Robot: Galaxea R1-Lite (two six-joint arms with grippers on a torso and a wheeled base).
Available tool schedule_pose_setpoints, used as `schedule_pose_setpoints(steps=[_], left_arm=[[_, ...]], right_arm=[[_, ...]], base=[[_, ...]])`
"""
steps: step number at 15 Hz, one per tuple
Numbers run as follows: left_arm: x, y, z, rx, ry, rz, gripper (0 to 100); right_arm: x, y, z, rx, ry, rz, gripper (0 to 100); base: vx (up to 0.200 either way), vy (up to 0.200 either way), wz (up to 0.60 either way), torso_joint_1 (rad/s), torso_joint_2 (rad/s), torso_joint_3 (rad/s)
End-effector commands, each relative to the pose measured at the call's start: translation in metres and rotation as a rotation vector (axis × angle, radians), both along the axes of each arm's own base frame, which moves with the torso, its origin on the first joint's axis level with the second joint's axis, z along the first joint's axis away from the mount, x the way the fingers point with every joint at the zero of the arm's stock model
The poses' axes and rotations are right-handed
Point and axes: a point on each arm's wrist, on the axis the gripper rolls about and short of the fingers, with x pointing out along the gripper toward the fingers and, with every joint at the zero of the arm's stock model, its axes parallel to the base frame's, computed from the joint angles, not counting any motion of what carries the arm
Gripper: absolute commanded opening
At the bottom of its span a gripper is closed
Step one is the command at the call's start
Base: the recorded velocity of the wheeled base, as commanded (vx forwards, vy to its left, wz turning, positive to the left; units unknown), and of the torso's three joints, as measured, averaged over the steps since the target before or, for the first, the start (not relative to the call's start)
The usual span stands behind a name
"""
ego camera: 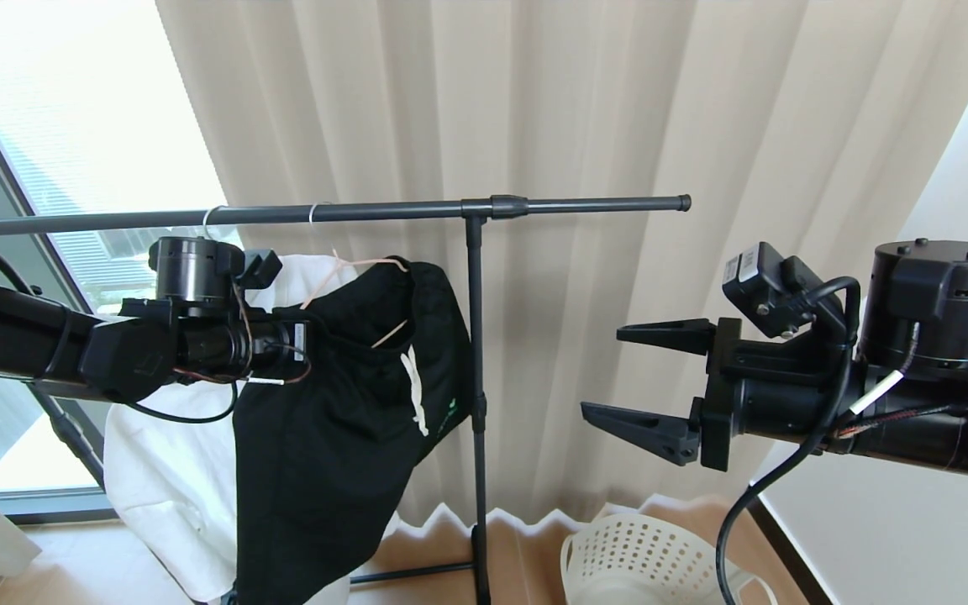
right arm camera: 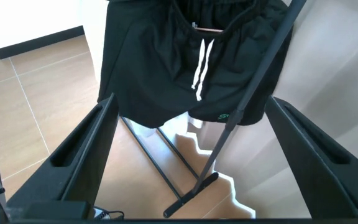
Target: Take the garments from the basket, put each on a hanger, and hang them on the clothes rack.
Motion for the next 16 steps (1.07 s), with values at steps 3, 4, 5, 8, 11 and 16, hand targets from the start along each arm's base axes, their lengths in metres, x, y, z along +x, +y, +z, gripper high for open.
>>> schedule_pose_setpoints(steps=[3, 4, 5, 8, 11, 16], left_arm=[[-0.003, 0.000, -0.002, 0.004, 0.009, -0.001, 0], [-0.005, 0.000, -0.004, 0.014, 0.015, 0.011, 0], [-0.005, 0.001, -0.005, 0.025, 0.017, 0.028, 100], [-0.017, 0.002, 0.009, 0.016, -0.012, 0.032, 100], [-0.042, -0.005, 0.025, 0.013, -0.041, 0.004, 100], [-0.085, -0.001, 0.041, 0.009, -0.074, -0.008, 100]], right_arm=[[0.000, 0.000, 0.000, 0.000, 0.001, 0.002, 100], [0.000, 0.000, 0.000, 0.000, 0.001, 0.002, 100], [0.000, 0.000, 0.000, 0.000, 0.001, 0.002, 100], [0.001, 0.000, 0.000, 0.001, -0.001, 0.000, 100], [0.000, -0.003, 0.008, 0.020, -0.019, -0.011, 100], [-0.021, -0.022, 0.025, 0.072, -0.047, -0.053, 100]], base=[[0.000, 0.000, 0.00, 0.000, 0.00, 0.000], [0.000, 0.000, 0.00, 0.000, 0.00, 0.000], [0.000, 0.000, 0.00, 0.000, 0.00, 0.000], [0.000, 0.000, 0.00, 0.000, 0.00, 0.000], [0.000, 0.000, 0.00, 0.000, 0.00, 0.000], [0.000, 0.000, 0.00, 0.000, 0.00, 0.000]])
